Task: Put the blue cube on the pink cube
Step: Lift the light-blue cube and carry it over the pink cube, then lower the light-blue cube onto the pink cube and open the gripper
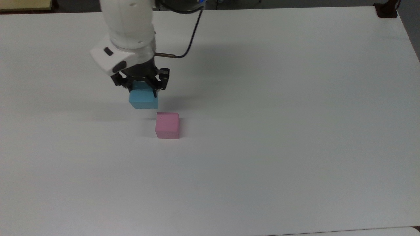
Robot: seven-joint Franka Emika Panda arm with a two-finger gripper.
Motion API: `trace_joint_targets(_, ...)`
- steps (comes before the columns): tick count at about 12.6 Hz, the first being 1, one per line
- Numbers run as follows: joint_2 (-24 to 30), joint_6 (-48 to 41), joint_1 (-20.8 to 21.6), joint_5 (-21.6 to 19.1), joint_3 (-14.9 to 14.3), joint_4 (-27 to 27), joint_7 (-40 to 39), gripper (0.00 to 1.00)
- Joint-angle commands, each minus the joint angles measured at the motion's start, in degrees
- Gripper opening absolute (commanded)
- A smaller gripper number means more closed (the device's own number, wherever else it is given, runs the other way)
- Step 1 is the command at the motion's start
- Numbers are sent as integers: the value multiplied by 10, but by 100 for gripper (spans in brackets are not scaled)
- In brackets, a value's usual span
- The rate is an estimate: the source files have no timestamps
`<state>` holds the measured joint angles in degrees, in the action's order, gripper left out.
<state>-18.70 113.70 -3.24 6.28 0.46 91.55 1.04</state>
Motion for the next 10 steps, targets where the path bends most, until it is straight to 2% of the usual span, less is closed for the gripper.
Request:
trace_joint_targets(1,1,30,16,41,3,35,80,51)
trace_joint_targets(8,-22,105,16,67,25,42,149,53)
trace_joint_targets(9,-27,111,17,79,25,40,151,60)
trace_joint_targets(10,-28,114,17,85,26,42,151,75)
